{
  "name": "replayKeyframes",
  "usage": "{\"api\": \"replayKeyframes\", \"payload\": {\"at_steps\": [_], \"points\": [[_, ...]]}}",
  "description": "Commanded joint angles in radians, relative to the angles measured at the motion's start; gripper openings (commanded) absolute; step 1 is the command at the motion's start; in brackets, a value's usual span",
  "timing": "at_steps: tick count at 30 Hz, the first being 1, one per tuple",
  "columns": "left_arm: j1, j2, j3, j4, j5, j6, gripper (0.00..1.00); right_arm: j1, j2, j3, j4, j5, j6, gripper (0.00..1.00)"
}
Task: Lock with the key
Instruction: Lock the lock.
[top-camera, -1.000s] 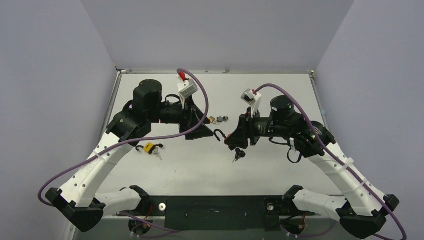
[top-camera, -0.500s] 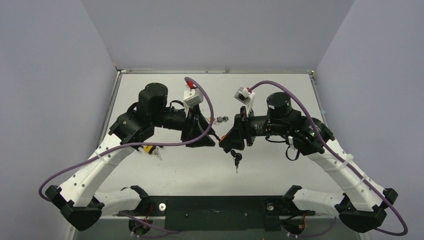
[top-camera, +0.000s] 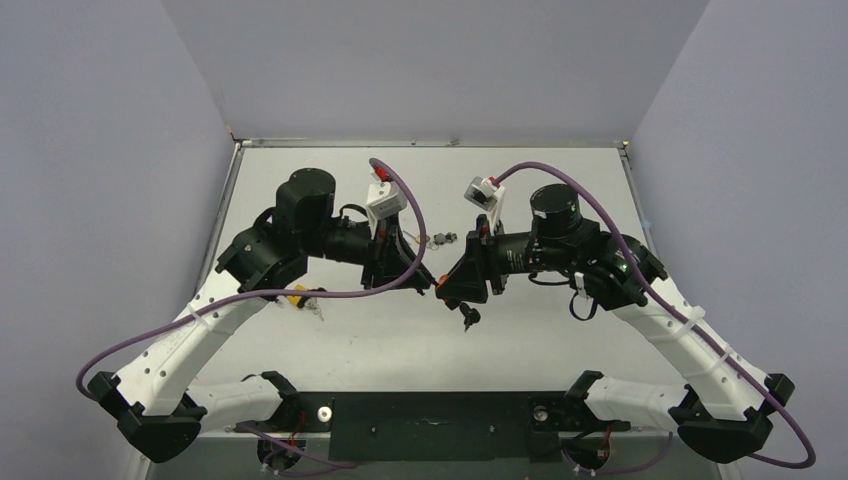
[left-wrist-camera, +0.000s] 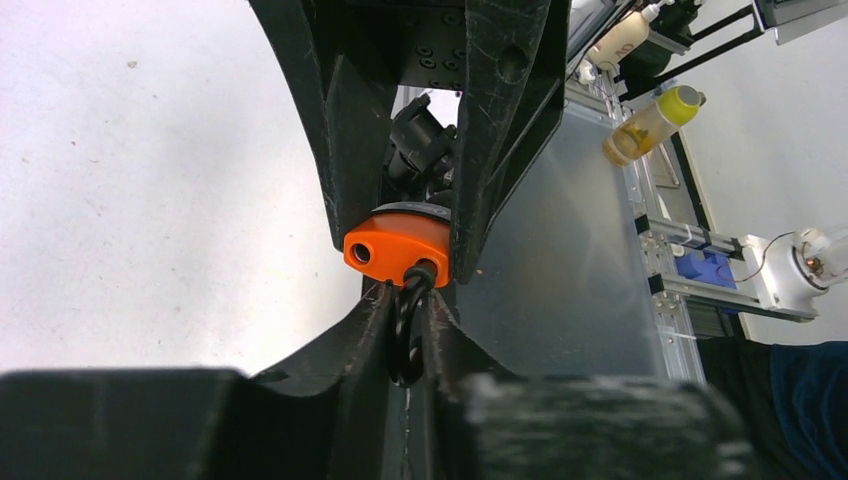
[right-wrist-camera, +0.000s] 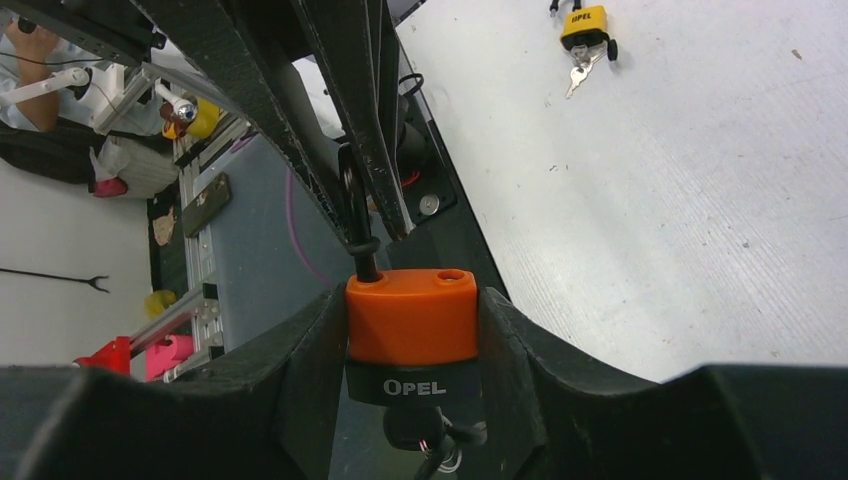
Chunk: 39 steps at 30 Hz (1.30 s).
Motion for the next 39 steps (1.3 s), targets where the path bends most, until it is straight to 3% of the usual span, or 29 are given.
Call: {"api": "replayKeyframes", "payload": {"at_steps": [1, 2, 3, 5, 6, 7, 8, 10, 12, 16, 18, 21, 24, 35, 39], "points": [[-0.007, -0.033, 0.023, 0.036, 0.023, 0.013, 0.06, 0.002, -0.002, 0.045, 0.040, -0.003, -0.006, 0.00], [-0.007, -0.032, 0.023, 0.036, 0.015, 0.011, 0.00, 0.004, -0.001, 0.047, 0.037, 0.000, -0.012, 0.00], [-0.007, -0.032, 0.023, 0.037, 0.012, 0.006, 0.00, 0.005, 0.000, 0.050, 0.031, 0.010, -0.015, 0.00], [-0.008, -0.034, 0.028, 0.045, -0.003, -0.010, 0.00, 0.006, -0.001, 0.062, 0.017, 0.062, -0.042, 0.18], [-0.007, -0.037, 0.032, 0.061, -0.026, -0.035, 0.00, 0.008, -0.004, 0.067, 0.013, 0.098, -0.050, 0.38], [-0.008, -0.039, 0.042, 0.071, -0.043, -0.050, 0.00, 0.011, -0.010, 0.077, 0.014, 0.188, -0.069, 0.49], [-0.008, -0.044, 0.051, 0.104, -0.087, -0.093, 0.00, 0.013, -0.018, 0.079, 0.023, 0.280, -0.078, 0.66], [-0.007, -0.054, 0.069, 0.160, -0.167, -0.166, 0.00, 0.013, -0.074, 0.046, 0.101, 0.418, -0.098, 0.79], [-0.007, -0.052, 0.101, 0.184, -0.256, -0.225, 0.00, 0.013, -0.134, -0.044, 0.227, 0.536, -0.110, 0.83], [-0.020, -0.014, 0.240, 0.076, -0.432, -0.250, 0.00, 0.013, -0.245, -0.192, 0.514, 0.604, -0.144, 0.97], [-0.031, -0.015, 0.286, 0.051, -0.498, -0.256, 0.00, 0.013, -0.261, -0.222, 0.633, 0.571, -0.175, 0.99], [-0.033, -0.025, 0.320, 0.063, -0.537, -0.272, 0.00, 0.008, -0.233, -0.192, 0.653, 0.488, -0.200, 0.99], [-0.034, -0.023, 0.363, 0.070, -0.535, -0.291, 0.00, -0.004, -0.164, -0.120, 0.664, 0.337, -0.204, 0.91], [-0.036, -0.009, 0.415, 0.091, -0.486, -0.333, 0.00, -0.122, -0.030, -0.027, 0.865, -0.090, -0.029, 0.88], [-0.035, -0.016, 0.412, 0.095, -0.496, -0.344, 0.00, -0.126, -0.018, -0.050, 0.952, -0.170, 0.040, 0.85]]}}
